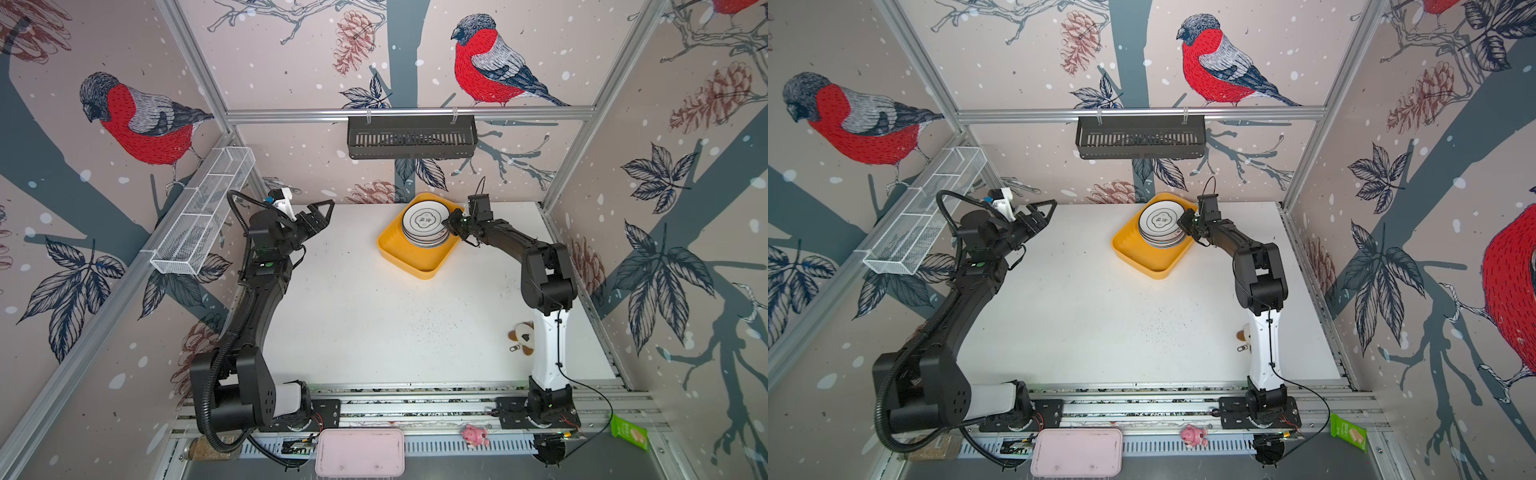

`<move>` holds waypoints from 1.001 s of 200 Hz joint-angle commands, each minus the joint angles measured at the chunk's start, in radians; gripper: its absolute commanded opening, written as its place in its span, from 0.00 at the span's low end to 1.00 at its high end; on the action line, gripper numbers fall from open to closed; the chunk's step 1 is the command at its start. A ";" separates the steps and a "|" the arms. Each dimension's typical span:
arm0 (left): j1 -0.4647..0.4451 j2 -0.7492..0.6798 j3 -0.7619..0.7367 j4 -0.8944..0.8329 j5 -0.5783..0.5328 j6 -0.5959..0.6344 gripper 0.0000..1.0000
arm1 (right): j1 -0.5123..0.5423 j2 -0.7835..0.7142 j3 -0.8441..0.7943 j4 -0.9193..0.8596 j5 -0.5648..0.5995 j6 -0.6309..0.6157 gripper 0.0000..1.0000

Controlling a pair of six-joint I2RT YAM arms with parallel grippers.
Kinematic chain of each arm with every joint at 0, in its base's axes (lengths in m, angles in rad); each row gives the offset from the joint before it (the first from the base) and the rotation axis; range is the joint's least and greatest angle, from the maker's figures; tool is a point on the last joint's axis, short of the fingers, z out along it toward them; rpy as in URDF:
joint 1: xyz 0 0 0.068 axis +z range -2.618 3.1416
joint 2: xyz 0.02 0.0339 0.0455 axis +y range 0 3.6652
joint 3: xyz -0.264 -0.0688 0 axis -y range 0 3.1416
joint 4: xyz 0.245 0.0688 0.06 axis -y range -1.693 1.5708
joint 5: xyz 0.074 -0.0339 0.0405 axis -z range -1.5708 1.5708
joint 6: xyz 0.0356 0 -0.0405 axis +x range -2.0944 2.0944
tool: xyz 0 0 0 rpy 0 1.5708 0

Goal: Place the plates into the plastic bin on the countertop
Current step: 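Lower the plain plate onto the stack with the right gripper while the left arm withdraws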

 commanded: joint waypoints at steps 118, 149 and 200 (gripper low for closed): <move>-0.001 0.005 0.007 0.040 0.003 -0.023 0.96 | 0.000 -0.009 0.041 -0.054 -0.013 -0.055 0.43; -0.001 0.008 0.009 0.036 0.006 -0.031 0.96 | 0.014 -0.026 0.065 -0.127 0.030 -0.101 0.54; -0.005 0.005 0.004 0.024 0.015 -0.035 0.96 | 0.033 -0.038 0.093 -0.208 0.077 -0.155 0.69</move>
